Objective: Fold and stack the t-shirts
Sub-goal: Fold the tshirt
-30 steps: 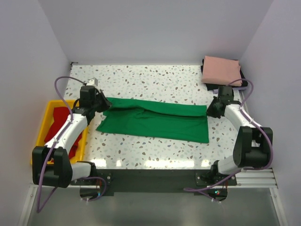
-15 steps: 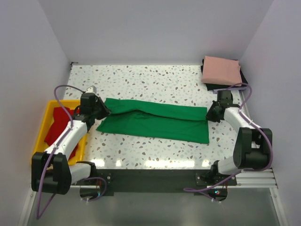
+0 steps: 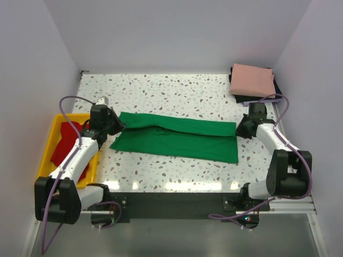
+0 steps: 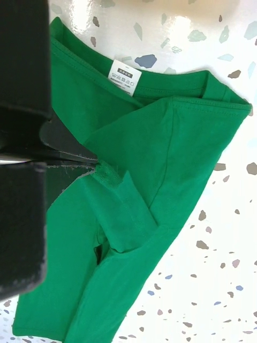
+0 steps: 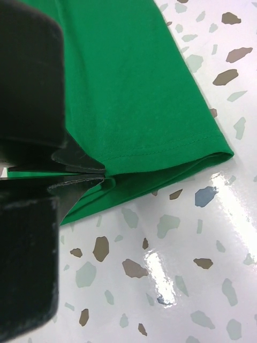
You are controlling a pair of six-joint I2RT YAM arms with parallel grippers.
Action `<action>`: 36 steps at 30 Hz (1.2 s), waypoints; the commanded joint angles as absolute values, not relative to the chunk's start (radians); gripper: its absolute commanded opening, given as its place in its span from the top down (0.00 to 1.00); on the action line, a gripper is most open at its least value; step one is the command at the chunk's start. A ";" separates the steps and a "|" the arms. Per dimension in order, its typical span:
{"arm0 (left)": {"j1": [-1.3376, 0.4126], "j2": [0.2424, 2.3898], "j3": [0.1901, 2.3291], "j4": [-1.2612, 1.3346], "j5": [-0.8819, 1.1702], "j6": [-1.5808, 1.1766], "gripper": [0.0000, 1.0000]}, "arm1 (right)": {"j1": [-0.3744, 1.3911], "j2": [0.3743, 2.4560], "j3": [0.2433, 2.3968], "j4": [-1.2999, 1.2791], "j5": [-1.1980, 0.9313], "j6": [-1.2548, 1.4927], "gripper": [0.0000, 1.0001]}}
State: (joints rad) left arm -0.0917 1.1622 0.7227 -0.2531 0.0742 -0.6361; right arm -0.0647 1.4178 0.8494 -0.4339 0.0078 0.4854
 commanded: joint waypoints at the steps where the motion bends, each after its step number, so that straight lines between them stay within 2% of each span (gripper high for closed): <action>1: -0.081 1.117 0.706 -0.232 0.095 -0.655 1.00 | -0.069 1.390 0.818 -0.413 0.008 0.471 1.00; 7: -0.081 1.065 0.532 -0.186 0.106 -0.716 1.00 | -0.071 1.387 0.758 -0.370 0.002 0.488 1.00; 10: -0.081 1.058 0.492 -0.175 0.107 -0.729 1.00 | -0.072 1.379 0.746 -0.367 0.002 0.489 0.93; 11: -0.081 1.061 0.488 -0.173 0.110 -0.732 0.94 | -0.071 1.378 0.746 -0.368 -0.020 0.489 0.81; 12: -0.081 1.069 0.486 -0.176 0.110 -0.736 0.84 | -0.071 1.371 0.742 -0.370 -0.024 0.489 0.74; 13: -0.081 1.069 0.489 -0.178 0.117 -0.739 0.69 | -0.071 1.355 0.741 -0.368 -0.025 0.489 0.61; 15: -0.081 1.049 0.502 -0.175 0.117 -0.739 0.60 | -0.072 1.338 0.756 -0.385 -0.023 0.485 0.54; 16: -0.081 1.042 0.509 -0.176 0.115 -0.739 0.52 | -0.071 1.319 0.764 -0.394 -0.023 0.482 0.51; 19: -0.081 1.025 0.558 -0.201 0.109 -0.720 0.46 | -0.072 1.287 0.801 -0.423 -0.023 0.465 0.47; 21: -0.081 1.043 0.595 -0.204 0.109 -0.712 0.46 | -0.064 1.256 0.814 -0.420 -0.050 0.459 0.46; 23: -0.081 1.089 0.615 -0.187 0.116 -0.710 0.52 | -0.042 1.252 0.828 -0.407 -0.081 0.459 0.45; 26: -0.090 1.181 0.649 -0.126 0.170 -0.724 0.62 | 0.084 1.279 0.890 -0.414 -0.004 0.457 0.45; 30: -0.195 1.304 0.762 -0.095 0.143 -0.727 0.67 | 0.208 1.388 0.978 -0.404 0.037 0.459 0.46; 36: -0.331 1.494 0.894 -0.041 0.112 -0.753 0.77 | 0.291 1.505 1.060 -0.390 0.054 0.459 0.48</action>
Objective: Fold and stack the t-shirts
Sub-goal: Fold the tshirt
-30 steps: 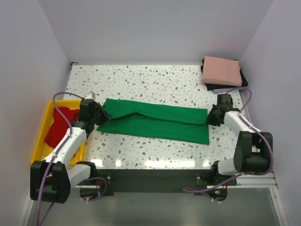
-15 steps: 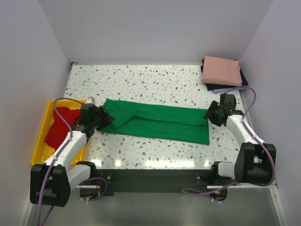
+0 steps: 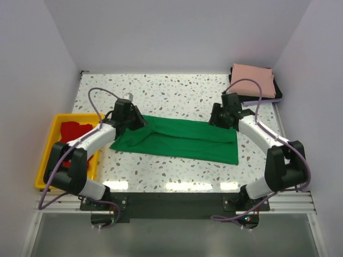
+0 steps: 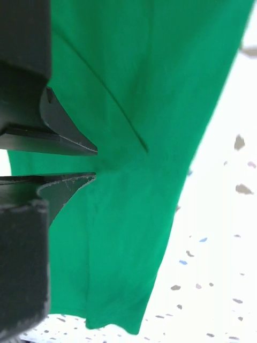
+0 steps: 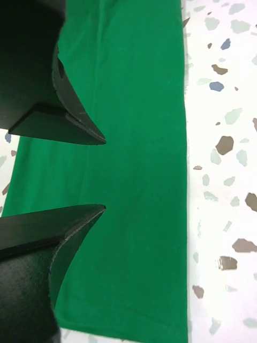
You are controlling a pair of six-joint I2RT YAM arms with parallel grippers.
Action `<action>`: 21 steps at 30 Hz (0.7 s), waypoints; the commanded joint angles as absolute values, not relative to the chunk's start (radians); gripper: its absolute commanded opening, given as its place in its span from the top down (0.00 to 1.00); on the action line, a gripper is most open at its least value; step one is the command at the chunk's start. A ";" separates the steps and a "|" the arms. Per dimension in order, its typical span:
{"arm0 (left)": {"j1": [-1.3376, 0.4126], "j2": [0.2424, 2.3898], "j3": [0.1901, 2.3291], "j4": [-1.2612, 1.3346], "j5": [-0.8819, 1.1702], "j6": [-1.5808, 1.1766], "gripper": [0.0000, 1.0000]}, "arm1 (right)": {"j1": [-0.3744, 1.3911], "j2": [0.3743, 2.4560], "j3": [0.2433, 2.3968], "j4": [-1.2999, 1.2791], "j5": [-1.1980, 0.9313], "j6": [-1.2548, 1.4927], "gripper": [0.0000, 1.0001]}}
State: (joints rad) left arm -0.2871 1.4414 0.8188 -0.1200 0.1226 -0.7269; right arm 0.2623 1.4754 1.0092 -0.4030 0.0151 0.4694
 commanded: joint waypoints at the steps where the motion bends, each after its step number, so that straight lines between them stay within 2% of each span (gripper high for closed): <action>1: -0.342 1.515 0.903 -0.031 0.104 -0.755 0.78 | 0.299 1.529 1.065 -0.387 0.055 0.460 0.49; 11: -0.429 1.739 0.879 0.043 0.095 -0.796 0.88 | 0.351 1.608 1.049 -0.362 0.095 0.471 0.50; 21: -0.433 1.781 0.896 0.002 0.051 -0.795 0.90 | 0.351 1.637 1.023 -0.377 0.184 0.462 0.49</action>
State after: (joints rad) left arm -0.4271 1.7519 0.8703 0.0353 0.1009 -0.8017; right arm 0.3523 1.6188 1.0267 -0.3958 0.1165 0.4702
